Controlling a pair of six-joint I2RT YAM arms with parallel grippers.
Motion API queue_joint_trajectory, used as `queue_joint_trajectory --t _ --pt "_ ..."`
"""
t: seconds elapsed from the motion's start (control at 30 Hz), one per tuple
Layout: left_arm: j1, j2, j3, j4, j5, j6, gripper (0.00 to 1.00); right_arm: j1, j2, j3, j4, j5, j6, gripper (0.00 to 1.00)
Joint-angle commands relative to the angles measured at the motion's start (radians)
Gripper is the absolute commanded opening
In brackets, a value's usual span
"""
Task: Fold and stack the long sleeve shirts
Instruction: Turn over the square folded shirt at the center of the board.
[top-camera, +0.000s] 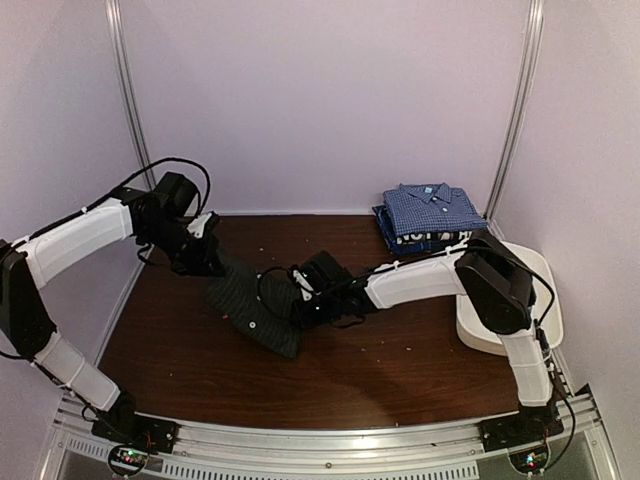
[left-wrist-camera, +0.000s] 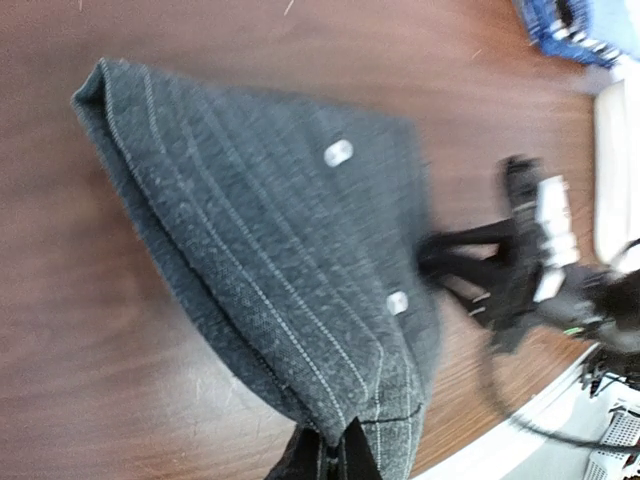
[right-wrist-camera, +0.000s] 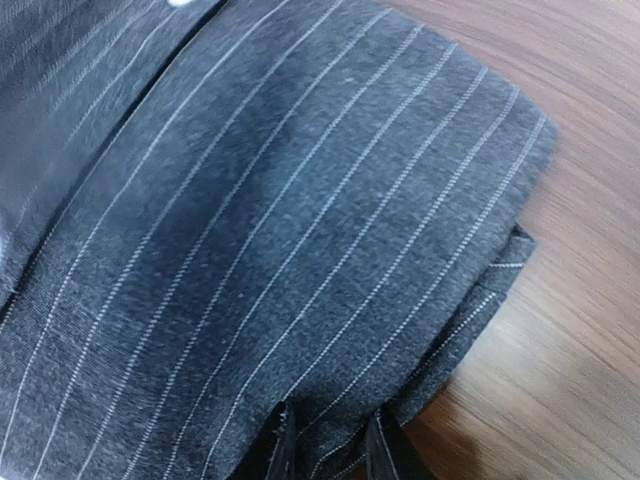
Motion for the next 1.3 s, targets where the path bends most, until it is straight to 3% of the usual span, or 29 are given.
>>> queue_joint_trajectory --t 0.0,0.13,0.27,0.47,0.7,0.9,1.03,1.17,1.2,1.27 --pt "0.009 0.031 0.208 -0.009 0.049 0.065 0.0 0.041 0.14 0.135 0.053 -0.108 0.089 0.26" --pt "0.007 0.1 0.331 0.006 0.146 0.061 0.0 0.053 0.266 0.306 0.136 -0.197 0.172 0.26" --pt "0.007 0.119 0.313 0.061 0.191 0.052 0.0 0.029 0.346 0.417 0.232 -0.295 0.256 0.28" --pt "0.007 0.125 0.266 0.123 0.221 0.027 0.0 -0.001 0.36 0.422 0.363 -0.372 0.366 0.29" --pt "0.007 0.108 0.206 0.147 0.226 0.023 0.0 -0.035 0.207 0.17 0.507 -0.344 0.373 0.3" --pt "-0.019 0.09 0.162 0.18 0.244 0.002 0.0 -0.066 -0.012 -0.036 0.51 -0.274 0.319 0.32" --pt "-0.118 0.1 0.105 0.274 0.254 -0.07 0.0 -0.111 -0.212 -0.216 0.484 -0.197 0.301 0.36" --pt "-0.304 0.197 0.062 0.451 0.215 -0.191 0.0 -0.173 -0.415 -0.393 0.416 -0.104 0.304 0.46" --pt "-0.347 0.234 0.066 0.488 0.209 -0.222 0.08 -0.186 -0.452 -0.429 0.397 -0.082 0.296 0.49" --pt "-0.427 0.309 0.108 0.53 0.199 -0.258 0.33 -0.203 -0.512 -0.478 0.345 -0.038 0.275 0.57"
